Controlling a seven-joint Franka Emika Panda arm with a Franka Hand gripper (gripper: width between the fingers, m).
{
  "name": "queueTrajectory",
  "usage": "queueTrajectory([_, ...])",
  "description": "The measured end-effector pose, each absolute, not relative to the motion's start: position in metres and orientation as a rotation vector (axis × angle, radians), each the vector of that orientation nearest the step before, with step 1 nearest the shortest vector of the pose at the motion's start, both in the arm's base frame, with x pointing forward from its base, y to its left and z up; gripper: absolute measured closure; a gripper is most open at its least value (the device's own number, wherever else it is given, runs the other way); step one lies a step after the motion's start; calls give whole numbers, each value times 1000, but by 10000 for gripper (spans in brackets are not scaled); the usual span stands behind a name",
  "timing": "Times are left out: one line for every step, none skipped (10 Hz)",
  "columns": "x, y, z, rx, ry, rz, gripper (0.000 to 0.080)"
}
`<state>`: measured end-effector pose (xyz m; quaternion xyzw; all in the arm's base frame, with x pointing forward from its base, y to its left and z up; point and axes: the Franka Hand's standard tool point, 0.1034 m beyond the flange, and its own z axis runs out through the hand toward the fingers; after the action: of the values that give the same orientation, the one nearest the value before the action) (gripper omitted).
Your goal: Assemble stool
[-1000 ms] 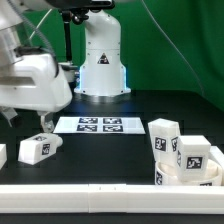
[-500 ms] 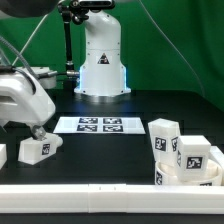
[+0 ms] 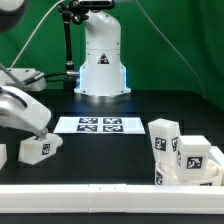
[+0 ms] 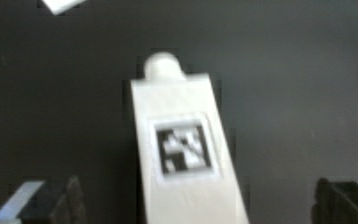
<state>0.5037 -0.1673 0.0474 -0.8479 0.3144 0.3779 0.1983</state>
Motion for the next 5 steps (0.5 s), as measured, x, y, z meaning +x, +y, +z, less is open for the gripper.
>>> queueTrajectory([501,-172,43,-2323,871,1136,150])
queueTrajectory([509,-177,38,-2361,878,1090,150])
queueTrajectory([511,-174,36,-2371,876,1076,150])
queueTrajectory([514,-171,29,-2381,871,1065,150])
queueTrajectory([514,-169,23,-2386,869,1060,150])
